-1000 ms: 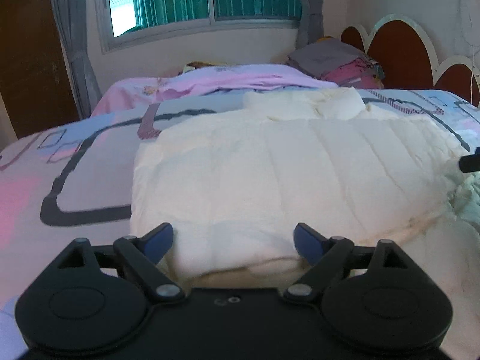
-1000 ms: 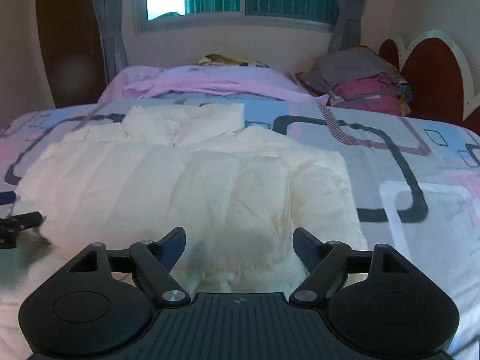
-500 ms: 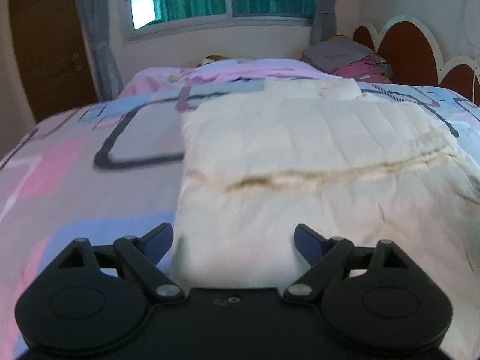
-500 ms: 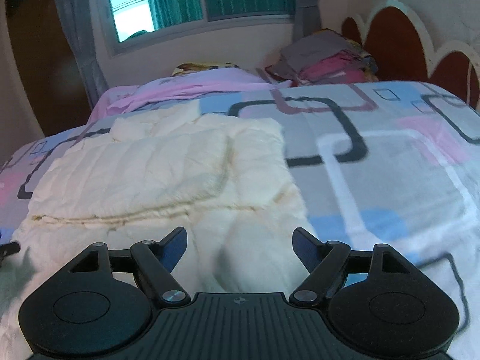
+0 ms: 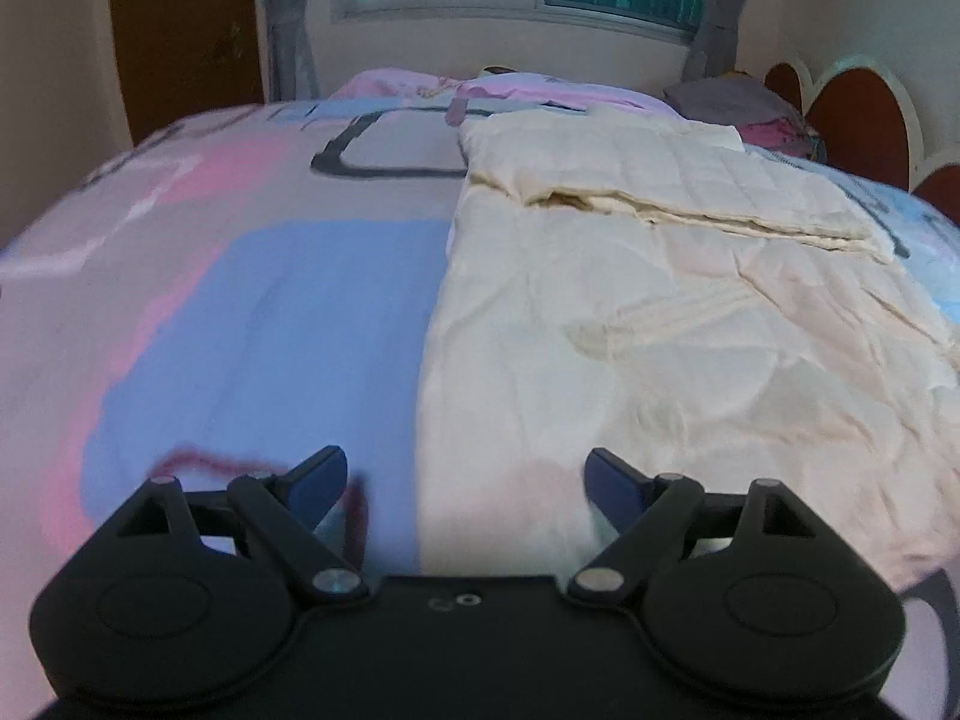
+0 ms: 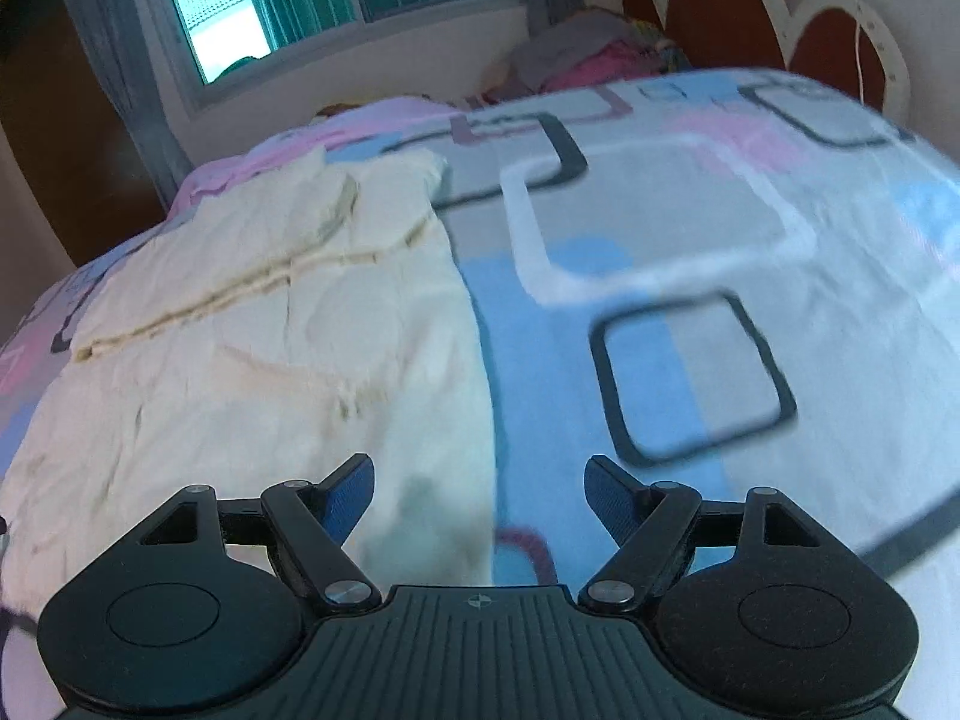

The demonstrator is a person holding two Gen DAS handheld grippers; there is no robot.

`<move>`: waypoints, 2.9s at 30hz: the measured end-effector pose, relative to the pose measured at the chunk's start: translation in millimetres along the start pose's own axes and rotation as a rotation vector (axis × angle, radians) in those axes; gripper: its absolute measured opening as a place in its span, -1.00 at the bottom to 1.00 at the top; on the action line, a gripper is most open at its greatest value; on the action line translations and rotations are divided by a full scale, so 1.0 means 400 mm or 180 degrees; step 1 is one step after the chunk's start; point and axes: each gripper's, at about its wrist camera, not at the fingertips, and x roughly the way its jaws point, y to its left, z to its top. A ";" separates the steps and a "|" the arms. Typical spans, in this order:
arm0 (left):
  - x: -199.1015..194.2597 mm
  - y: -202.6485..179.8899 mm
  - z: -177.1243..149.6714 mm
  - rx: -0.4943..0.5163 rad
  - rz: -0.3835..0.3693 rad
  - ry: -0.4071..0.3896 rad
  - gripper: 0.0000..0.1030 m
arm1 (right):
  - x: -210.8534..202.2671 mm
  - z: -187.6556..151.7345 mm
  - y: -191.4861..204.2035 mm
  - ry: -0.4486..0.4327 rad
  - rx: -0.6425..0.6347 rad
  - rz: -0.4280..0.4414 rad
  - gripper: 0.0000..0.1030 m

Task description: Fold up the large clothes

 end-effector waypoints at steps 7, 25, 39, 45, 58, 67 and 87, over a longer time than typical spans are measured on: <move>-0.027 0.054 -0.064 -0.0484 -0.0559 0.0072 0.31 | 0.010 -0.061 -0.051 0.0232 0.0384 0.0482 0.50; 0.062 0.110 -0.056 -0.1210 -0.1469 0.0155 0.24 | 0.074 -0.052 -0.099 0.0478 0.1042 0.1333 0.23; 0.020 0.101 -0.057 -0.1276 -0.1187 -0.0057 -0.91 | 0.034 -0.009 -0.100 0.0294 0.0992 0.1409 -0.81; 0.052 0.104 -0.046 -0.1388 -0.1295 0.0024 -0.91 | 0.061 0.018 -0.102 0.0360 0.1097 0.1547 -0.81; 0.005 0.075 0.308 -0.1333 -0.1788 -0.0924 -0.91 | 0.010 0.385 0.043 -0.0540 0.0703 0.1687 -0.87; 0.239 0.063 0.630 -0.1403 -0.1835 -0.0918 -0.91 | 0.235 0.721 0.068 -0.0544 0.0889 0.1704 -0.87; 0.662 0.132 0.730 -0.0921 -0.1193 -0.0146 0.49 | 0.730 0.814 0.024 -0.0078 0.0444 0.0777 0.57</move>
